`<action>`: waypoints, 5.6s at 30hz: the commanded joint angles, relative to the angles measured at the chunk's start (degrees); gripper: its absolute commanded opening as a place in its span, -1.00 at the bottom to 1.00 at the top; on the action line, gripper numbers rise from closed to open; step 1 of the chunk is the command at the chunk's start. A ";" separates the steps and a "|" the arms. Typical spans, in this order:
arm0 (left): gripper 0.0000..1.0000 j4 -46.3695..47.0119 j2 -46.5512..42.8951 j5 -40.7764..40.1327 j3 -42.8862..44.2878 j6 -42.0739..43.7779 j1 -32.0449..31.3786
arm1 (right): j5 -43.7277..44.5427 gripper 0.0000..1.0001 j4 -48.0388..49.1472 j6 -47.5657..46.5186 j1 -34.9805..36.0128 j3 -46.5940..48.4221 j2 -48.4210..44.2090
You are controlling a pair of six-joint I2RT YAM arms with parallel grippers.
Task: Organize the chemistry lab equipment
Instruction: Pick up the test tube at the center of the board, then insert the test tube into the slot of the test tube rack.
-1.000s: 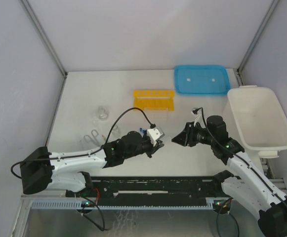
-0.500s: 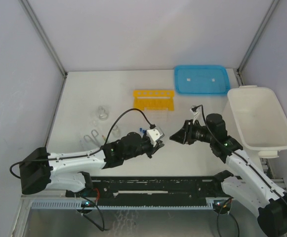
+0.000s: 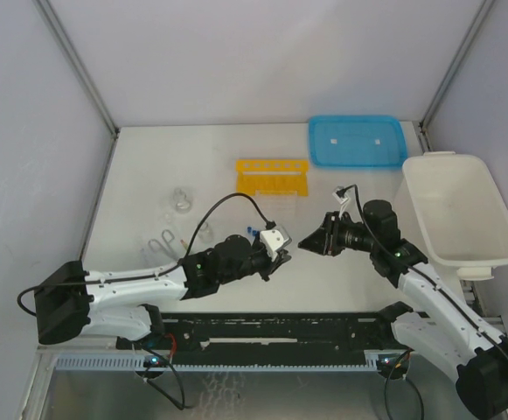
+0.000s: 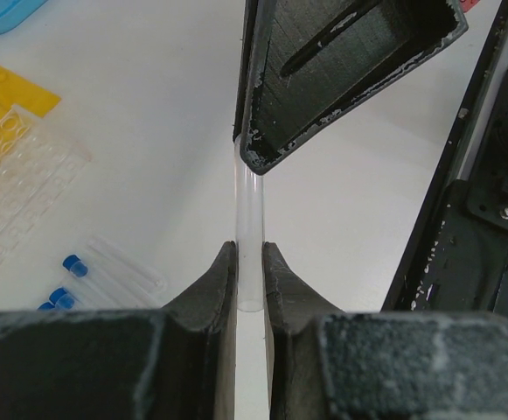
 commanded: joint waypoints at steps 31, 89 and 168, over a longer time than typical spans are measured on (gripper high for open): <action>-0.04 -17.57 -3.65 -19.18 5.09 -10.13 4.49 | 39.85 -1.00 -9.11 -11.42 3.00 31.45 25.42; -0.15 -21.00 -5.34 -17.39 3.94 -17.16 11.90 | 55.02 -1.00 -8.61 -24.08 4.36 54.52 54.21; -0.14 -20.65 -5.39 -17.04 1.75 -17.78 12.16 | 53.00 -0.96 -6.72 -22.03 3.39 52.35 62.08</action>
